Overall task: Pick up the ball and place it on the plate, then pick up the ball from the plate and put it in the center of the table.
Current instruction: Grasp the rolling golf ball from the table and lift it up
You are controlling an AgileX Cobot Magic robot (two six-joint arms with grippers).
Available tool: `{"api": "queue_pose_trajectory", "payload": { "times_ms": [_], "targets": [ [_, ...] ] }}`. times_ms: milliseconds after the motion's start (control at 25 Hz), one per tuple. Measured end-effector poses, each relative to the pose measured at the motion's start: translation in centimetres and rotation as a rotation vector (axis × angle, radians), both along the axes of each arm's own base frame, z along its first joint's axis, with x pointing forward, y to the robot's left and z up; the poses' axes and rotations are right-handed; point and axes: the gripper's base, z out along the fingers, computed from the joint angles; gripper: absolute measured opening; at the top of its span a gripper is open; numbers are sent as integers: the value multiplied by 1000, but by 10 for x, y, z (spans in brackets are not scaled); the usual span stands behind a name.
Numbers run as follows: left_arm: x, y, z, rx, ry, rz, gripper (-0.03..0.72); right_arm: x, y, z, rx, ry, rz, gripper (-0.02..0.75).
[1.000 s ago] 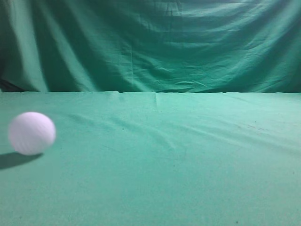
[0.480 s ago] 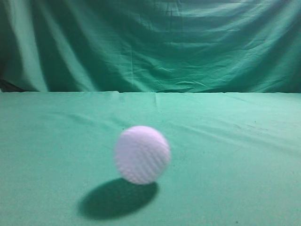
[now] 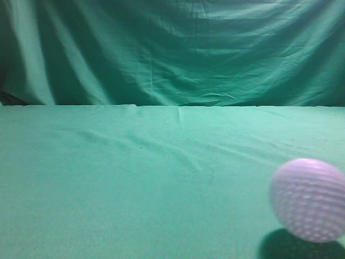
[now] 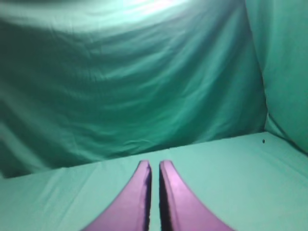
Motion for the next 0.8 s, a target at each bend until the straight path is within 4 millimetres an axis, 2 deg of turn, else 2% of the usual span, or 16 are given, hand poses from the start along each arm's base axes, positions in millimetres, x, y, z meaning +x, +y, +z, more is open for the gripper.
{"api": "queue_pose_trajectory", "payload": {
  "times_ms": [120, 360, 560, 680, 800],
  "targets": [
    [-7, 2, -15, 16, -6, 4, 0, -1, 1, 8, -13, 0, 6, 48],
    [-4, 2, -36, 39, 47, 6, 0, -12, 6, 54, -121, 150, 79, 48],
    [-1, 2, -50, 42, 74, 13, 0, -6, 11, 64, -117, 325, 135, 48],
    [0, 2, -51, 41, 72, 16, 0, -6, 13, 67, -129, 376, 162, 48],
    [0, 3, -50, 39, 58, 22, 0, -6, 15, 76, -214, 437, 200, 48]
  ]
}}
